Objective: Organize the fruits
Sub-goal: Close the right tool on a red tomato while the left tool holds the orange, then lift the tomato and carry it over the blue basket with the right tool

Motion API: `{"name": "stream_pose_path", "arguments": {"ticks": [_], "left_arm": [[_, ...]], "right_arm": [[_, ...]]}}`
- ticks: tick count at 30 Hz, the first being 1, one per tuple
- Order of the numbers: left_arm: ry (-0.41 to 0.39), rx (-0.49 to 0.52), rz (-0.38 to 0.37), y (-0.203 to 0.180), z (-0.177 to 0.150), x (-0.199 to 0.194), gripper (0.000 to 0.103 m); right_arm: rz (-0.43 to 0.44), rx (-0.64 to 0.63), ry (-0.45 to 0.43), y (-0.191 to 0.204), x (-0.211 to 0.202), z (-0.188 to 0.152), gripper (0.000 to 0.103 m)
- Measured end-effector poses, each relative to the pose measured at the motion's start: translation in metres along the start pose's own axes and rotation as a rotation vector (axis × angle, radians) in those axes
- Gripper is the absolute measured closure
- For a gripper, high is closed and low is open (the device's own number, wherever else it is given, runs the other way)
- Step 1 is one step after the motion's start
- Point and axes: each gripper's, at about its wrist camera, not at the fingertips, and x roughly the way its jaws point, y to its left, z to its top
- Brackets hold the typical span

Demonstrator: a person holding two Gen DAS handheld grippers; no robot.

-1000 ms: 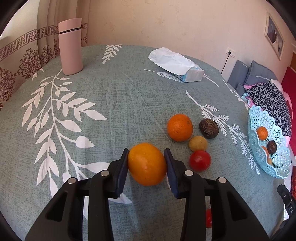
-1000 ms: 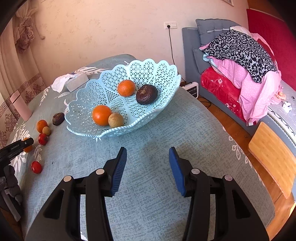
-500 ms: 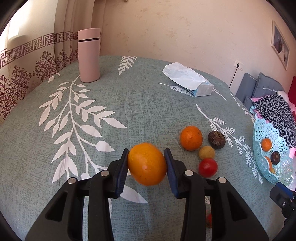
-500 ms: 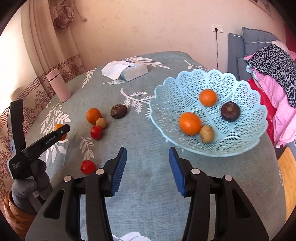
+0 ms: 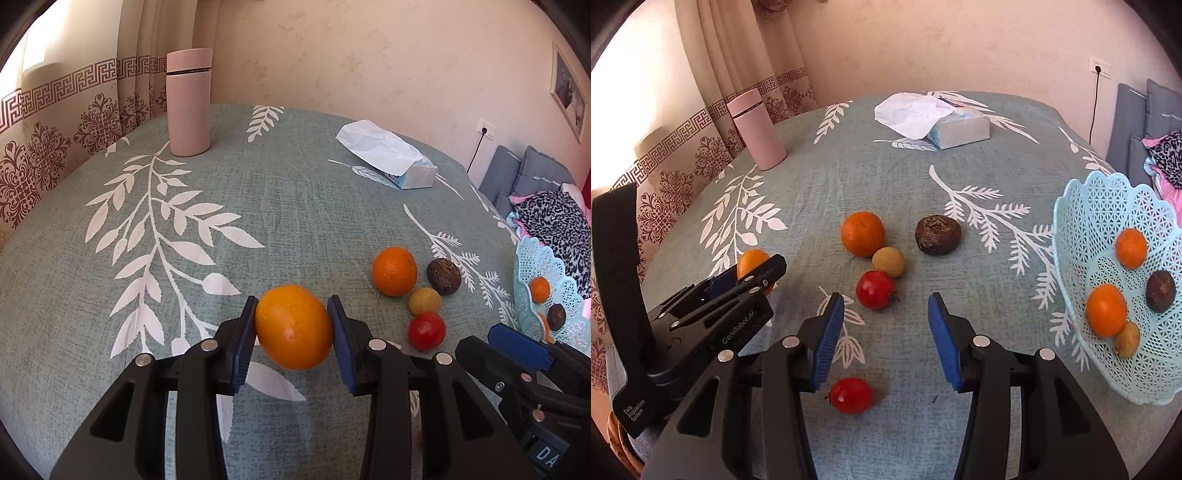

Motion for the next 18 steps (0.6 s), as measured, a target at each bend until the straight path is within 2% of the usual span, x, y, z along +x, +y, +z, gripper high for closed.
{"name": "stream_pose_path", "arguments": {"ticks": [8, 11, 15, 18], "left_arm": [[0.013, -0.01, 0.008, 0.003, 0.0, 0.003, 0.065], [0.012, -0.009, 0.009, 0.003, 0.0, 0.002, 0.065], [0.011, -0.01, 0.008, 0.003, 0.0, 0.002, 0.064], [0.008, -0.007, 0.007, 0.003, 0.0, 0.001, 0.064]], "right_arm": [[-0.016, -0.036, 0.041, 0.006, 0.028, 0.01, 0.055], [-0.023, -0.052, 0.057, 0.007, 0.036, 0.011, 0.06], [-0.024, -0.052, 0.083, 0.007, 0.045, 0.01, 0.063], [-0.019, -0.03, 0.099, 0.004, 0.049, 0.008, 0.071]]}}
